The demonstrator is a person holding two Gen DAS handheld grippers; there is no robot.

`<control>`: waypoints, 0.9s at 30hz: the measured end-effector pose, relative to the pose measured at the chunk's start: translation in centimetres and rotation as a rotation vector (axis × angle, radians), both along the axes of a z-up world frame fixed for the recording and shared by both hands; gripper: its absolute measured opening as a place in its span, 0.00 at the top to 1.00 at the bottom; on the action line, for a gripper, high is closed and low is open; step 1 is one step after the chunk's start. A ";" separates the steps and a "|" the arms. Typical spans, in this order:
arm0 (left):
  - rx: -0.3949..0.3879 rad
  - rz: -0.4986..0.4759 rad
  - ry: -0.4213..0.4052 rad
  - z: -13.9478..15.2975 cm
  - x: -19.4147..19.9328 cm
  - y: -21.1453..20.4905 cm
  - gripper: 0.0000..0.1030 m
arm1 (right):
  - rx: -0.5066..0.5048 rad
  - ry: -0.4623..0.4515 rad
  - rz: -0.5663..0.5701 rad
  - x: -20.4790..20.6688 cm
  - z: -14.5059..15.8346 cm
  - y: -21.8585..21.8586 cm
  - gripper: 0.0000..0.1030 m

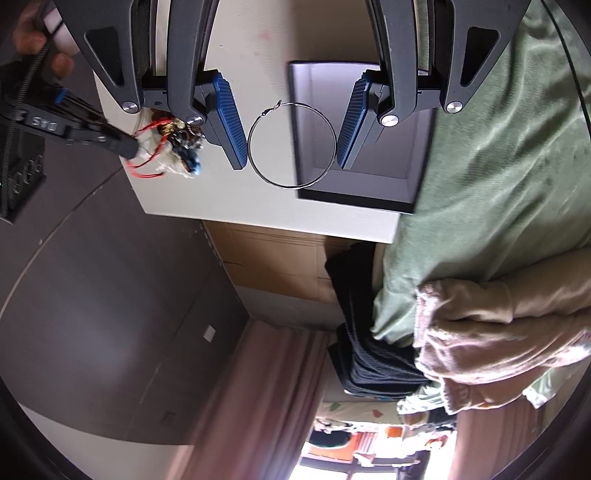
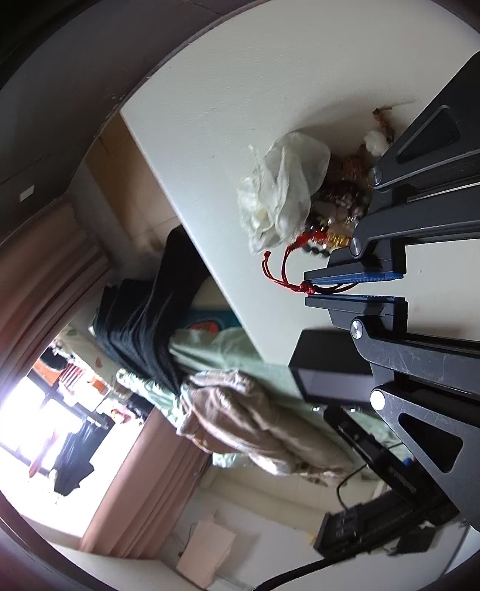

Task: Organize jewelry
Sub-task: 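Carry the bangle into the black box with the left tool while the right tool drops the red string there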

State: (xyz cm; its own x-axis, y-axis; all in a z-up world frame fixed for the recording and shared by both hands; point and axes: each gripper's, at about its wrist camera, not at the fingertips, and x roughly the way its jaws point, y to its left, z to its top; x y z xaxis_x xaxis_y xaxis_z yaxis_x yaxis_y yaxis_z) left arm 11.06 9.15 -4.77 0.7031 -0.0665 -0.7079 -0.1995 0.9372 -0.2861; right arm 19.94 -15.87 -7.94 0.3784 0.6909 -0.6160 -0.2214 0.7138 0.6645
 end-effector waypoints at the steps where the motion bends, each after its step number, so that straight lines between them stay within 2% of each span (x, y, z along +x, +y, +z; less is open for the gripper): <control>1: -0.002 0.008 0.001 0.0 0.0 0.4 0.50 | 0.011 -0.014 -0.001 -0.2 0.5 0.1 0.93; 6: -0.021 0.042 0.002 0.0 -0.3 2.0 0.49 | 0.056 -0.068 0.019 -0.7 2.2 0.8 0.93; 9: -0.058 0.070 -0.007 0.3 -0.3 3.3 0.48 | 0.076 -0.094 0.048 -1.2 3.1 2.2 0.93; 10: -0.073 0.083 -0.009 0.4 -0.4 3.7 0.42 | 0.080 -0.099 0.055 -1.3 3.3 2.5 0.93; 11: -0.095 0.099 -0.014 0.5 -0.6 4.4 0.30 | 0.087 -0.106 0.068 -1.5 3.5 3.0 0.93; 13: -0.133 0.139 -0.030 0.5 -1.1 5.5 0.18 | 0.093 -0.116 0.092 -1.8 3.8 4.4 0.93; 17: -0.177 0.183 -0.040 0.7 -1.8 7.1 0.18 | 0.105 -0.118 0.152 -2.0 3.9 6.9 0.93; 27: -0.179 0.257 -0.058 1.4 -4.5 9.6 0.18 | 0.099 -0.083 0.270 -2.2 3.2 13.2 0.92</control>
